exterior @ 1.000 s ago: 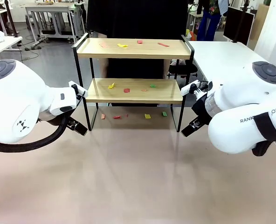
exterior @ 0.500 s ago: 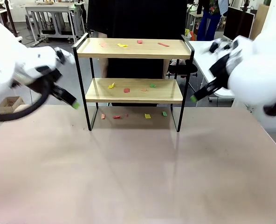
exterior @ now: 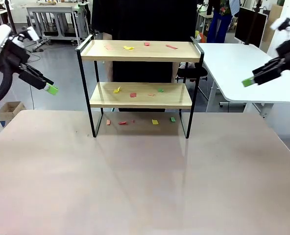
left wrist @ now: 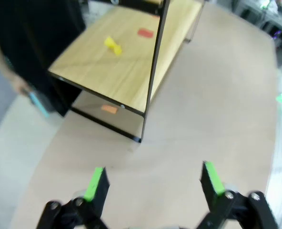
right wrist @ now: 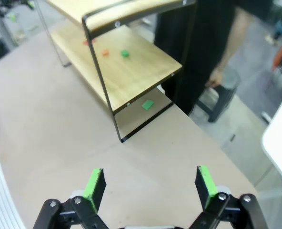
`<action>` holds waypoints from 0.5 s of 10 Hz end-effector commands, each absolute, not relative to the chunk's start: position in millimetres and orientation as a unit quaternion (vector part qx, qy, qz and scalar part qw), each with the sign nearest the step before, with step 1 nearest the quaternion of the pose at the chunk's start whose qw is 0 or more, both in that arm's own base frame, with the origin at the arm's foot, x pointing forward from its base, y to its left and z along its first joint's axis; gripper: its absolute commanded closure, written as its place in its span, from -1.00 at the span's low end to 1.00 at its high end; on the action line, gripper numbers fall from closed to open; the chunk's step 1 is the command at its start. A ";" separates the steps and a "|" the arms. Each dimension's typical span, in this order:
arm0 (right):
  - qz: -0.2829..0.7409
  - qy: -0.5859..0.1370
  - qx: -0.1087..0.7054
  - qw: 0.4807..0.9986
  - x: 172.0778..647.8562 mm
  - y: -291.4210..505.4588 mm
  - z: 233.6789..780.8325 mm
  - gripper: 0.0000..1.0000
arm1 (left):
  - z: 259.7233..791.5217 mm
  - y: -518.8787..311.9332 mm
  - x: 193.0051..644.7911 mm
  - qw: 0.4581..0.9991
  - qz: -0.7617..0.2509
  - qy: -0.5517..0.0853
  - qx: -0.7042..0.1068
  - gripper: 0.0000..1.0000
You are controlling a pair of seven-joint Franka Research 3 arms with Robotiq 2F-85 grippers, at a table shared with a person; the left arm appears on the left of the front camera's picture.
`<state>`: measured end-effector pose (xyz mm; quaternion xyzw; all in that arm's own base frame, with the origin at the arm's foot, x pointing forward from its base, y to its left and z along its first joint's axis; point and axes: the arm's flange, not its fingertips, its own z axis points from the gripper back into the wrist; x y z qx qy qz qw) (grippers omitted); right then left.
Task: Clean the shelf.
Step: Pick up the Duster handed by the human.
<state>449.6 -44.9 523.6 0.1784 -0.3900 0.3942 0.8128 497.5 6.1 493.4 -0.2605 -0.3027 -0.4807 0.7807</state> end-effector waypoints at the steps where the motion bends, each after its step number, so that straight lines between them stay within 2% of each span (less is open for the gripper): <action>1: 0.443 -0.388 0.251 0.768 489.5 -83.2 502.8 -1.00 | 466.0 36.4 536.2 0.746 -0.518 -0.286 -0.305 -1.00; 3: 0.451 -0.409 0.254 0.752 494.5 -98.1 485.2 -1.00 | 443.6 53.9 547.1 0.723 -0.527 -0.327 -0.303 -1.00; 4: 0.436 -0.410 0.231 0.767 461.1 -89.3 507.0 -1.00 | 438.5 52.5 538.8 0.712 -0.540 -0.323 -0.313 -1.00; 5: 0.436 -0.410 0.231 0.767 461.1 -89.3 507.0 -1.00 | 441.1 55.3 530.4 0.734 -0.517 -0.312 -0.311 -1.00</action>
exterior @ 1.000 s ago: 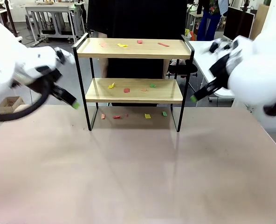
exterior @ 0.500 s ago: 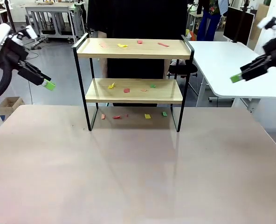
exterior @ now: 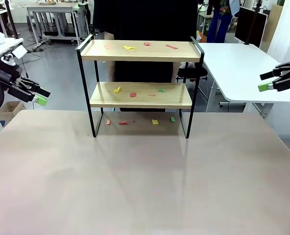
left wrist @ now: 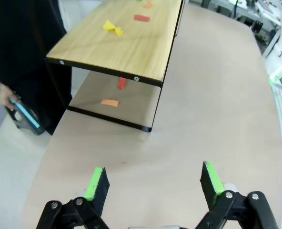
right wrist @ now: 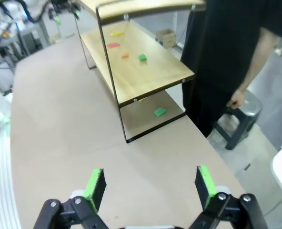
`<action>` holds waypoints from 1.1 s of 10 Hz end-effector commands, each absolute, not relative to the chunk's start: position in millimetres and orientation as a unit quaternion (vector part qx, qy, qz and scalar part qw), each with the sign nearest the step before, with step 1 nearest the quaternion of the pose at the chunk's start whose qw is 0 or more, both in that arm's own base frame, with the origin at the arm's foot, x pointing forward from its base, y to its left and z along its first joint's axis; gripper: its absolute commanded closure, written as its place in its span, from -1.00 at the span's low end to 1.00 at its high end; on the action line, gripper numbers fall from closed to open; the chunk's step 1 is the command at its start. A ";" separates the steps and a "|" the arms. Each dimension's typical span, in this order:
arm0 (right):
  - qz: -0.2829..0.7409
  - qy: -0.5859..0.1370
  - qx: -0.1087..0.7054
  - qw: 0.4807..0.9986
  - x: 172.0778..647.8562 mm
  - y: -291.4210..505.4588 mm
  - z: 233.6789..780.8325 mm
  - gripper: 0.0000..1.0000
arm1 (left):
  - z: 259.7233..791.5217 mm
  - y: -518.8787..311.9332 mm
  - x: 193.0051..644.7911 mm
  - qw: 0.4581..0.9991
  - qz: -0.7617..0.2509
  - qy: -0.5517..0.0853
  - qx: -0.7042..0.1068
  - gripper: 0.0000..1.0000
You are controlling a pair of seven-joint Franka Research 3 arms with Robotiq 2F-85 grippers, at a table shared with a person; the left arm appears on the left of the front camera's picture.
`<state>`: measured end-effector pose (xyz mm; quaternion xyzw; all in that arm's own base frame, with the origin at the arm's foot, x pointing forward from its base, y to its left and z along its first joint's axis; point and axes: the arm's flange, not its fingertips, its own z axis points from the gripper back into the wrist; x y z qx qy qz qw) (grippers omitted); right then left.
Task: Clean the shelf.
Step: Pick up the Duster handed by the human.
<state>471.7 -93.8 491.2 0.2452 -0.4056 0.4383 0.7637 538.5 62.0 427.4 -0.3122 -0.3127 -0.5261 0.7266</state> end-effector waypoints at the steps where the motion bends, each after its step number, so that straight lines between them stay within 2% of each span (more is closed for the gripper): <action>1: 0.436 -0.410 0.231 0.767 461.1 -89.3 507.0 -1.00 | 441.1 55.3 530.4 0.734 -0.517 -0.312 -0.311 -1.00; 4: 0.439 -0.400 0.228 0.771 467.2 -90.0 501.2 -1.00 | 436.0 58.9 536.4 0.728 -0.523 -0.315 -0.312 -1.00; 5: 0.431 -0.401 0.249 0.769 499.8 -118.6 491.4 -1.00 | 433.0 69.2 559.6 0.688 -0.518 -0.346 -0.373 -1.00; 8: 0.418 -0.439 0.311 0.732 526.5 -186.2 445.9 -1.00 | 386.9 81.9 604.4 0.656 -0.501 -0.355 -0.440 -1.00; 11: 0.412 -0.500 0.340 0.682 547.4 -224.4 411.1 -1.00 | 357.4 114.8 627.7 0.588 -0.503 -0.453 -0.443 -1.00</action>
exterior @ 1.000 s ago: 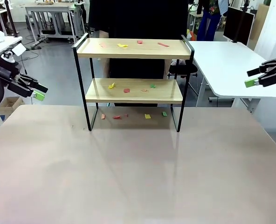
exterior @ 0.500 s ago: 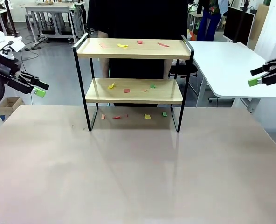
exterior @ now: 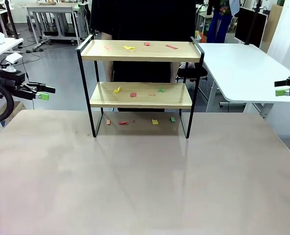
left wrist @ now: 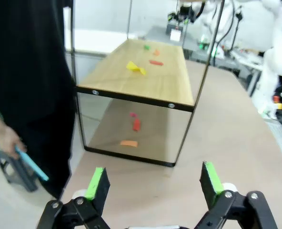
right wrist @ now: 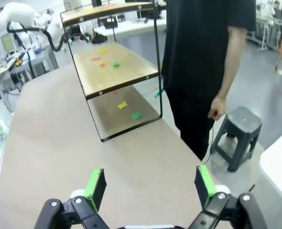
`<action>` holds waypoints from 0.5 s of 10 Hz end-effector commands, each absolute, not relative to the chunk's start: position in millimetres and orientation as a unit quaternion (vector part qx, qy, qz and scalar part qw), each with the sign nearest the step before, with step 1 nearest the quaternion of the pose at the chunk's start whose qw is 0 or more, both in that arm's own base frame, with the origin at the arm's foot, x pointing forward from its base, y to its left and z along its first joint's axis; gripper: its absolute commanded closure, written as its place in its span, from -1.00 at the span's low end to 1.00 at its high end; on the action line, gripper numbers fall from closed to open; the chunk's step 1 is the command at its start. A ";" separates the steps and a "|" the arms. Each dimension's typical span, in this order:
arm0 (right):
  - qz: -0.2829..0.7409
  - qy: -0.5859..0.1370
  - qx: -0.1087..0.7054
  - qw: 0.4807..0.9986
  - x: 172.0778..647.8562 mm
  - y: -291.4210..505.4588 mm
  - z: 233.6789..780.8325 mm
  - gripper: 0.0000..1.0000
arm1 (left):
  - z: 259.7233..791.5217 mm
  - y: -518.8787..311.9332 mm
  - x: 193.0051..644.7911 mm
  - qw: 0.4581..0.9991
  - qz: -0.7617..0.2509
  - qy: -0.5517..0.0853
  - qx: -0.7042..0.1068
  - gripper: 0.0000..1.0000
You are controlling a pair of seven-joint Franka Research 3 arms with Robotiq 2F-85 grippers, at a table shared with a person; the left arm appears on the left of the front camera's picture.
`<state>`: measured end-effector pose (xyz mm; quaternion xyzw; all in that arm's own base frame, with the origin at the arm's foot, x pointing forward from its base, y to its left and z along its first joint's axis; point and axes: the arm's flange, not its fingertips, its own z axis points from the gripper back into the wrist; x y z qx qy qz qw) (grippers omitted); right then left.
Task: Clean the shelf.
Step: Pick up the Duster handed by the human.
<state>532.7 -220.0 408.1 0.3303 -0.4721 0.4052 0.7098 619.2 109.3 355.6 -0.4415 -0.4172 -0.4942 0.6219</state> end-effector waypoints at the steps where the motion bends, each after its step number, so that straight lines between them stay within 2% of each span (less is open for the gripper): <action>1: 0.406 -0.520 0.344 0.668 553.5 -231.8 404.4 -1.00 | 349.5 121.4 633.5 0.578 -0.516 -0.475 -0.417 -1.00; 2: 0.399 -0.533 0.328 0.671 561.4 -238.7 397.2 -1.00 | 341.0 126.6 639.4 0.578 -0.525 -0.486 -0.393 -1.00; 3: 0.416 -0.493 0.358 0.675 564.1 -234.8 395.5 -1.00 | 340.9 123.3 638.0 0.584 -0.508 -0.461 -0.433 -1.00; 5: 0.395 -0.509 0.337 0.686 550.4 -236.1 396.1 -1.00 | 343.6 129.4 633.1 0.593 -0.510 -0.467 -0.413 -1.00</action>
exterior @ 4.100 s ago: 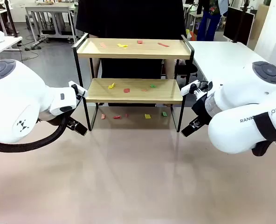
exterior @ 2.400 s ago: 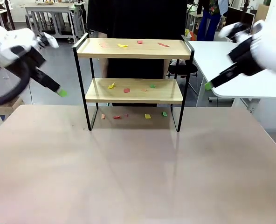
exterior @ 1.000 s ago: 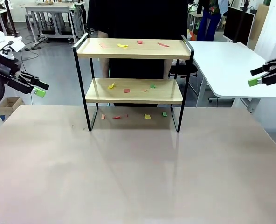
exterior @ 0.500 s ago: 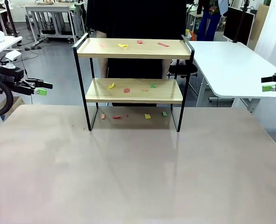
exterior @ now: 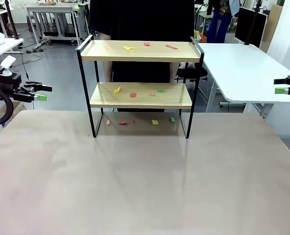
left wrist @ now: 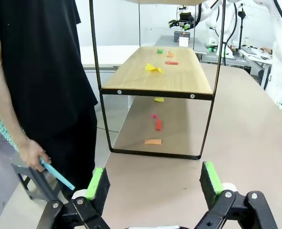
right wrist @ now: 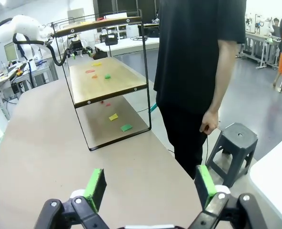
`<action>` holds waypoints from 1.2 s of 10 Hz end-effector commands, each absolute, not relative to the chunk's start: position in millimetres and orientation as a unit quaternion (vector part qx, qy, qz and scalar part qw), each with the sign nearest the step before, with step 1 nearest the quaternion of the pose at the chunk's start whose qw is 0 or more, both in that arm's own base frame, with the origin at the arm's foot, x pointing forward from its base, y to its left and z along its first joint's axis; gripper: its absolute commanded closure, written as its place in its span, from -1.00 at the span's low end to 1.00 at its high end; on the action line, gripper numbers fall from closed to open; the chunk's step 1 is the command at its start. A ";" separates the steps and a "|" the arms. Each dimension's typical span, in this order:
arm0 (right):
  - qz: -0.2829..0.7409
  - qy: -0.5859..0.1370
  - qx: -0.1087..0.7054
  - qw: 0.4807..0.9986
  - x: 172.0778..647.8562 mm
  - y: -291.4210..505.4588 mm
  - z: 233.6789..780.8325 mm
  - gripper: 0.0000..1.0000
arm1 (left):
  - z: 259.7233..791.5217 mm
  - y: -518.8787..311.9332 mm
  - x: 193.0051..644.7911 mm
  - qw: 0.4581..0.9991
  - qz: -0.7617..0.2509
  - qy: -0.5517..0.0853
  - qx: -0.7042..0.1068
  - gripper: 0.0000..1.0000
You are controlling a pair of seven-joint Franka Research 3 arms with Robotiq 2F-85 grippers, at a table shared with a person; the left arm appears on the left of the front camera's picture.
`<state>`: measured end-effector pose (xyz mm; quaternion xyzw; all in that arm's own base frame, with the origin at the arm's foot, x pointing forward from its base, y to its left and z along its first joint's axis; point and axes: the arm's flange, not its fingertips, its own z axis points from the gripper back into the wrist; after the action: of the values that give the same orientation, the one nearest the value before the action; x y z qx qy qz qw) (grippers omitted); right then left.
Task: Clean the shelf.
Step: Pick up the Duster handed by the human.
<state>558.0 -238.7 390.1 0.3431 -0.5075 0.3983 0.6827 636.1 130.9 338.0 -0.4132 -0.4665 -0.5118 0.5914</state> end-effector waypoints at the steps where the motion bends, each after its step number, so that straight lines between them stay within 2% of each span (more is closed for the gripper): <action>1: 0.395 -0.509 0.337 0.686 550.4 -236.1 396.1 -1.00 | 343.6 129.4 633.1 0.593 -0.510 -0.467 -0.413 -1.00; 2: 0.398 -0.508 0.343 0.683 558.0 -238.7 390.1 -1.00 | 338.0 130.9 636.1 0.591 -0.512 -0.467 -0.413 -1.00; 4: 0.389 -0.534 0.351 0.663 567.3 -243.5 387.9 -1.00 | 347.2 143.9 638.0 0.544 -0.513 -0.516 -0.418 -1.00; 6: 0.381 -0.551 0.365 0.647 576.7 -247.2 388.7 -1.00 | 347.5 153.5 641.1 0.521 -0.502 -0.544 -0.426 -1.00; 9: 0.373 -0.558 0.371 0.642 584.4 -249.6 391.2 -1.00 | 349.6 166.9 643.6 0.500 -0.479 -0.583 -0.425 -1.00; 12: 0.361 -0.564 0.370 0.643 589.0 -255.2 390.2 -1.00 | 347.0 178.6 647.1 0.496 -0.473 -0.589 -0.428 -1.00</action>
<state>582.3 -252.8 386.4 0.3625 -0.5544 0.3736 0.6494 642.5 175.1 346.1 -0.4244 -0.5801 -0.4709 0.5115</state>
